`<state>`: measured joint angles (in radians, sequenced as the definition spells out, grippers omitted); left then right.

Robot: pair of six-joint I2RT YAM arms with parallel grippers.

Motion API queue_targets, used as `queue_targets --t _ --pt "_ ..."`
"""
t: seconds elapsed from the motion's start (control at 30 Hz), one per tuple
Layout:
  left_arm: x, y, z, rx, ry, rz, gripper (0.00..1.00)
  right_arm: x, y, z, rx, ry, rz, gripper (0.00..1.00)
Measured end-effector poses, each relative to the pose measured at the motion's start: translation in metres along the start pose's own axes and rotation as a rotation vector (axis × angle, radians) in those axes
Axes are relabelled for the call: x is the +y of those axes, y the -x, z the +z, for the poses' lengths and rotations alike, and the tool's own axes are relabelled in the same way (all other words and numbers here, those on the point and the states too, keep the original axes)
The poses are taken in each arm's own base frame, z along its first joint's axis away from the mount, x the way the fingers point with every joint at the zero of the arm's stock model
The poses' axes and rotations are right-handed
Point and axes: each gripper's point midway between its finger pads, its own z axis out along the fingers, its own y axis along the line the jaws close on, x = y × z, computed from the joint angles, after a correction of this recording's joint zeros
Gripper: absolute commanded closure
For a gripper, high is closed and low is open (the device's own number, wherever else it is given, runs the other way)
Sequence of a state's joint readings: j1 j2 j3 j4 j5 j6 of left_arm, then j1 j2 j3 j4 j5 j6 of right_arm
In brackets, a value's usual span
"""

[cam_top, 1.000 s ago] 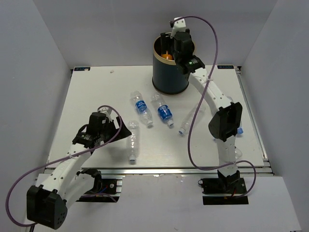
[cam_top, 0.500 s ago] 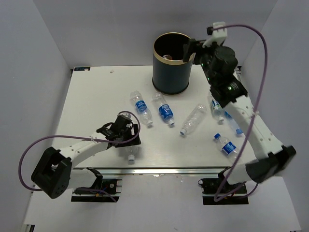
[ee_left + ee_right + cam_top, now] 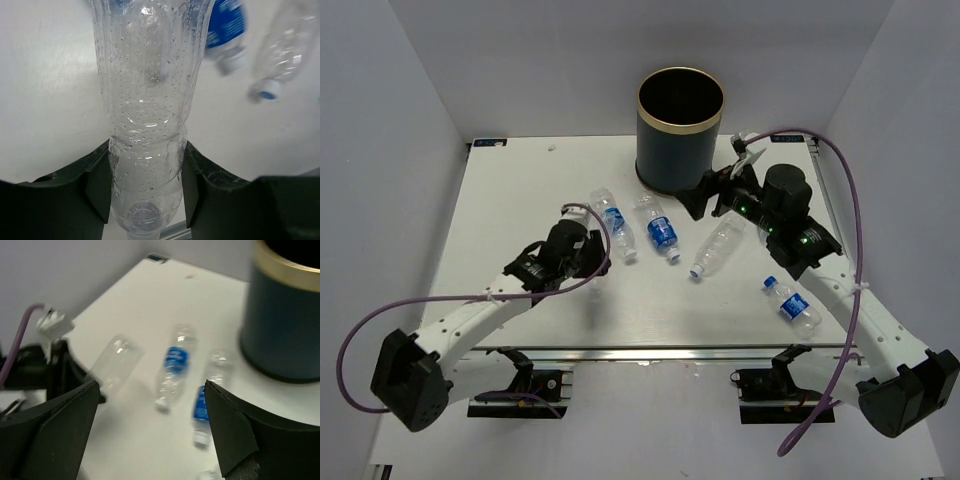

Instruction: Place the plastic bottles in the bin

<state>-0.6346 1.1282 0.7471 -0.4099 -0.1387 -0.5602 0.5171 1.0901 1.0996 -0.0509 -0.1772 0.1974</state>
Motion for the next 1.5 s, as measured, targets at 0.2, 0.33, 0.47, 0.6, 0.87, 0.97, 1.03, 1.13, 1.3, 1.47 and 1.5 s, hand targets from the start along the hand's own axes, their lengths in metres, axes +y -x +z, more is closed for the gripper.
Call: queue_targets --t 0.2,0.33,0.47,0.6,0.87,0.97,1.03,1.13,1.3,1.47,1.5 --pt "-0.053 0.060 -0.041 -0.197 -0.251 0.079 0.64 0.060 -0.031 0.002 0.087 0.370 0.128 0.11" --pt "-0.080 0.067 -0.052 -0.220 -0.393 0.135 0.64 0.078 -0.067 0.007 0.191 0.520 0.250 0.11" --pt "-0.097 0.067 -0.059 -0.221 -0.491 0.169 0.64 0.091 -0.085 0.013 0.253 0.589 0.294 0.11" --pt "-0.115 0.066 -0.069 -0.226 -0.580 0.200 0.64 0.103 -0.087 0.020 0.266 0.611 0.291 0.11" --pt "-0.123 0.068 -0.071 -0.231 -0.610 0.213 0.61 0.101 -0.085 0.054 0.189 0.541 0.271 0.14" --pt "-0.125 0.067 -0.068 -0.222 -0.608 0.214 0.56 0.103 -0.083 0.063 0.159 0.520 0.266 0.28" --pt "-0.125 0.070 -0.068 -0.233 -0.604 0.211 0.51 0.102 -0.080 0.065 0.147 0.505 0.273 0.47" --pt "-0.126 0.078 -0.070 -0.254 -0.597 0.210 0.13 0.100 -0.073 0.068 0.114 0.481 0.274 0.71" --pt "-0.129 0.087 -0.075 -0.282 -0.579 0.216 0.02 0.088 -0.061 0.079 0.055 0.371 0.268 0.76" --pt "-0.116 0.107 -0.085 -0.341 -0.475 0.183 0.02 0.042 -0.034 0.093 -0.010 0.174 0.183 0.81" --pt "-0.111 0.114 -0.090 -0.367 -0.440 0.170 0.02 0.023 -0.024 0.095 -0.031 0.113 0.162 0.81"
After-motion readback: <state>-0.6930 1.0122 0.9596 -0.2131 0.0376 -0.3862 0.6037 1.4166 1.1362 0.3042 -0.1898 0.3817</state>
